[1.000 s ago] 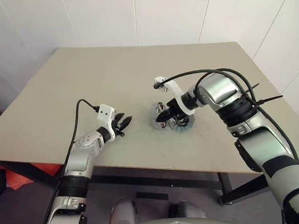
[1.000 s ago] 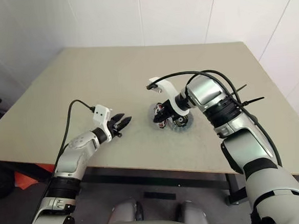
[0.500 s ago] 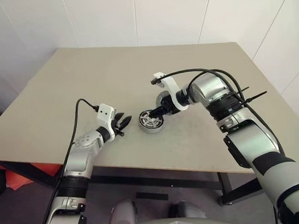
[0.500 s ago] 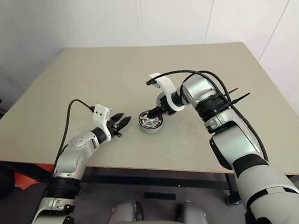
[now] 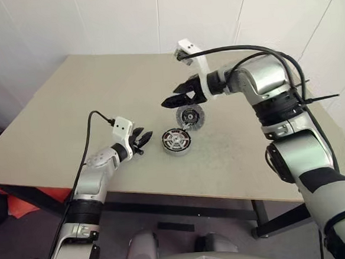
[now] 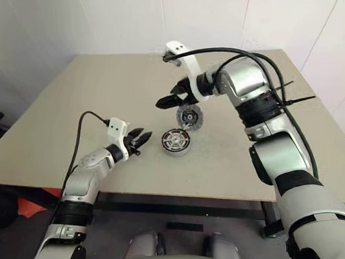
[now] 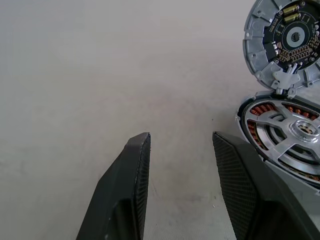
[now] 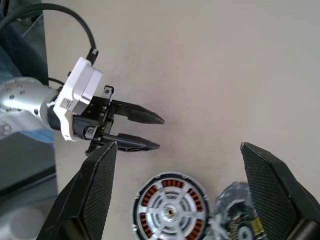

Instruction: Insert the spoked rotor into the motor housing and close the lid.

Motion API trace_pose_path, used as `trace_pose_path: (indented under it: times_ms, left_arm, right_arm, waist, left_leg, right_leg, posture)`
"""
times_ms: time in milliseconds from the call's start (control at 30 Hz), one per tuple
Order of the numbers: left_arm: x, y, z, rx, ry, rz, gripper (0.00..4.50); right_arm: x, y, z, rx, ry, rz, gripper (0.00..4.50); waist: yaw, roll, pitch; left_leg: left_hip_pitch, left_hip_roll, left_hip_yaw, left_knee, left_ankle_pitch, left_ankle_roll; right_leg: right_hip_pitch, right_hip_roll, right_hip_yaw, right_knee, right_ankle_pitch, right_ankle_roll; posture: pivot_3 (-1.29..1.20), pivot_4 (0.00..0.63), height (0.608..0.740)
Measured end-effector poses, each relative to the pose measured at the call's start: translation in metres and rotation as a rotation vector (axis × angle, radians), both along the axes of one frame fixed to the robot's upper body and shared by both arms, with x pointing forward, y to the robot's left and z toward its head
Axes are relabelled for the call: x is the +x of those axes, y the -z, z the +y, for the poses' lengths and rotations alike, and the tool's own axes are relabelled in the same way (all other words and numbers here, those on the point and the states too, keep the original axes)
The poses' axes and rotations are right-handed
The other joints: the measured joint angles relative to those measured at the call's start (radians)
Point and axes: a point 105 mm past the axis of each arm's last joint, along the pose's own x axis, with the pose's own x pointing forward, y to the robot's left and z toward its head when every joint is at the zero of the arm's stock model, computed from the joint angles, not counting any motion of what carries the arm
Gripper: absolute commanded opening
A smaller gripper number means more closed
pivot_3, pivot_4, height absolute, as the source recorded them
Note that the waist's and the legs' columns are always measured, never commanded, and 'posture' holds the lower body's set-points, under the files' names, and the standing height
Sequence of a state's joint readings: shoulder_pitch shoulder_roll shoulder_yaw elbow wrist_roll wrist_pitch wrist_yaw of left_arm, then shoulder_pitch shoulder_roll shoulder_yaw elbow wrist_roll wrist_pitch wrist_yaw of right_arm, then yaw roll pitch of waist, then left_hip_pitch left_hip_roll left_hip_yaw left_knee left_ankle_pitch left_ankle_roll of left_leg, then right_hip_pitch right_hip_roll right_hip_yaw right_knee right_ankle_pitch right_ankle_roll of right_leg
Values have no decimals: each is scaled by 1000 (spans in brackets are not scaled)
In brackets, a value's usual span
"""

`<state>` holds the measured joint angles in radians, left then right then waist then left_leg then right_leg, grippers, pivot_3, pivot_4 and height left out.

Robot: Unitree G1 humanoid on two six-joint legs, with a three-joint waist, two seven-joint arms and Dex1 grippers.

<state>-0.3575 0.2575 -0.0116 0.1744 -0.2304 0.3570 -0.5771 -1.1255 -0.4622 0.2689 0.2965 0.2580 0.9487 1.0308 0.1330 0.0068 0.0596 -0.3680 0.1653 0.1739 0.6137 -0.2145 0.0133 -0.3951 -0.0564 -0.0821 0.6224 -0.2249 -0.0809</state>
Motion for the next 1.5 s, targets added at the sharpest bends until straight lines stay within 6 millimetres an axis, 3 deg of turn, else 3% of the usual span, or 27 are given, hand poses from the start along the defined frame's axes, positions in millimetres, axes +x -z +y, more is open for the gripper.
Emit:
trace_pose_path:
  times_ms: [67,200,267,400,500,667,800,967,1133,1233,1333,1500]
  left_arm:
    - [1,1,-1,0,7,6,2092]
    - [1,3,2,11,9,13,2092]
    - [2,3,2,12,12,14,2092]
    - [3,1,-3,9,27,11,2092]
    - [2,3,-6,8,39,15,2092]
    - [1,3,-4,16,50,17,2092]
    - [1,3,-3,19,52,17,2092]
    - [1,3,-3,21,54,17,2092]
    - [1,3,-2,23,54,18,2092]
    - [1,3,-1,27,53,18,2092]
    - [1,2,2,32,50,18,2092]
    - [2,1,6,37,42,16,2092]
  right_arm:
    - [-1,1,-12,-66,-79,-143,4475]
    - [-13,26,-45,-310,-296,-340,4475]
    - [-8,32,-55,-402,-323,-414,4475]
    - [15,40,-76,-515,-251,-493,4475]
    - [30,38,-73,-479,-177,-499,4082]
    - [40,45,-83,-490,-103,-494,4082]
    - [43,52,-82,-466,-81,-468,3211]
    - [47,65,-85,-457,-40,-424,1498]
    - [48,62,-77,-422,-32,-427,1498]
    - [46,61,-68,-386,-36,-428,930]
    - [40,65,-59,-351,-54,-409,33]
    - [30,81,-51,-329,-71,-373,33]
  waist:
    - [1,0,0]
    - [3,-1,0]
    - [-7,-1,0]
    - [-15,-1,0]
    - [-24,-1,0]
    - [-26,-1,0]
    - [-31,-1,0]
    - [-32,-1,0]
    - [-33,-1,0]
    - [-34,-1,0]
    - [-33,-1,0]
    - [-32,-1,0]
  left_leg:
    - [0,0,0,0,0,0]
    - [-1,0,0,0,-1,1]
    - [-1,0,0,1,-1,2]
    - [0,0,0,1,-2,4]
    - [0,0,0,1,-2,5]
    - [-3,0,0,2,-2,11]
    - [-4,0,0,2,-2,11]
    - [-4,0,0,3,-2,10]
    - [-4,0,0,3,-2,10]
    - [-4,0,0,3,-2,11]
    - [-4,0,0,3,-2,11]
    - [-3,0,0,3,-2,10]
  right_leg:
    - [0,0,0,0,0,0]
    - [-1,0,0,0,0,0]
    - [-1,0,0,1,0,0]
    - [-1,0,0,1,0,0]
    - [-2,0,0,2,0,-1]
    - [-2,0,0,1,0,-1]
    - [-4,0,0,1,0,-1]
    - [-4,0,0,2,0,-1]
    - [-4,0,0,2,0,-1]
    - [-4,0,0,2,0,-1]
    - [-4,0,0,2,0,-1]
    - [-3,0,0,2,0,-1]
  posture:
    - [0,0,740]
    - [0,0,740]
    - [0,0,740]
    - [0,0,740]
    - [0,0,740]
    - [0,0,740]
    - [0,0,740]
    - [0,0,740]
    - [0,0,740]
    - [0,0,740]
    - [0,0,740]
    - [0,0,740]
